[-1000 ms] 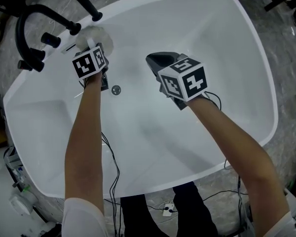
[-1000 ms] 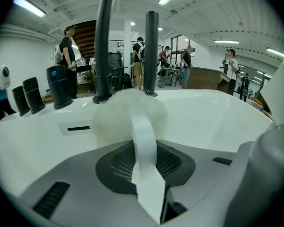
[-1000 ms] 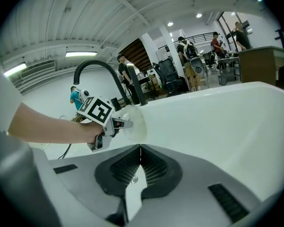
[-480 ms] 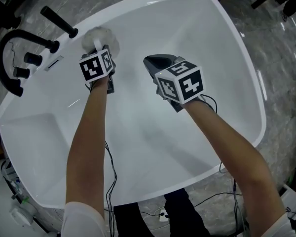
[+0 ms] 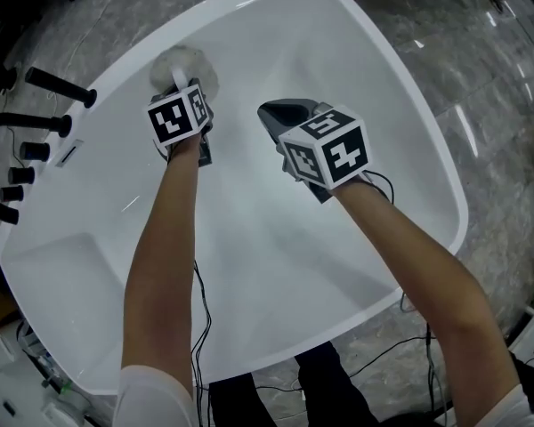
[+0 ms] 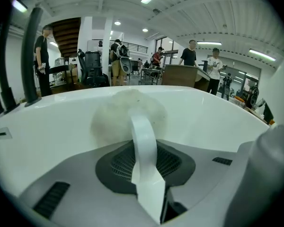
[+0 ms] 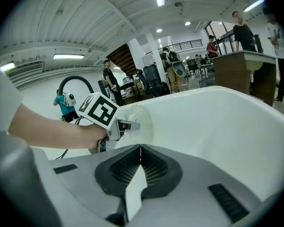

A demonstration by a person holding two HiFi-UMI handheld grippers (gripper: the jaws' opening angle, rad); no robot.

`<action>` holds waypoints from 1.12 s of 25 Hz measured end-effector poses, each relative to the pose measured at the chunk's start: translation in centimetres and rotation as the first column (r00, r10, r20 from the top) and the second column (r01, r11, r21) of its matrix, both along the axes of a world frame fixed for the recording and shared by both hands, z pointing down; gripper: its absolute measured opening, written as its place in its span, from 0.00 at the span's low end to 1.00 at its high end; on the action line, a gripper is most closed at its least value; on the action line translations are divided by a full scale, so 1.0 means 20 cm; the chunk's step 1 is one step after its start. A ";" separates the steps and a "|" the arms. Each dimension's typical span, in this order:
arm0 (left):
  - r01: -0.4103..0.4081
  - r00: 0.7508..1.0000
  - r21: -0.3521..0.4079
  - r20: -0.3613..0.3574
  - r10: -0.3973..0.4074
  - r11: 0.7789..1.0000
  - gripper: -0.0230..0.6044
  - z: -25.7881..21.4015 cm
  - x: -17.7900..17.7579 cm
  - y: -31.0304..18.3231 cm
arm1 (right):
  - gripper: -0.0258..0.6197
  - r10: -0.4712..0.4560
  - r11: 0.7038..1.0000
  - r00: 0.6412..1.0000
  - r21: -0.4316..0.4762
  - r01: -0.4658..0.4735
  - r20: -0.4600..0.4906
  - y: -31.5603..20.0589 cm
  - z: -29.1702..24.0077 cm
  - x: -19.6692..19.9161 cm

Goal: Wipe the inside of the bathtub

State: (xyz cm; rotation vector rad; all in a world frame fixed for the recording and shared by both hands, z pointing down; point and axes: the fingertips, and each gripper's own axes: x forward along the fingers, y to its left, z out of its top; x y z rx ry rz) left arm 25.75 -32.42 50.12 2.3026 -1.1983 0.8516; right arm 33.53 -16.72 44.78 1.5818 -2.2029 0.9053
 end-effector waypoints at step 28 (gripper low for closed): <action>-0.239 0.971 0.048 0.013 0.239 0.970 0.21 0.07 1.00 0.09 | 0.07 0.157 0.987 0.987 0.021 -0.158 0.018 0.28 0.15 0.56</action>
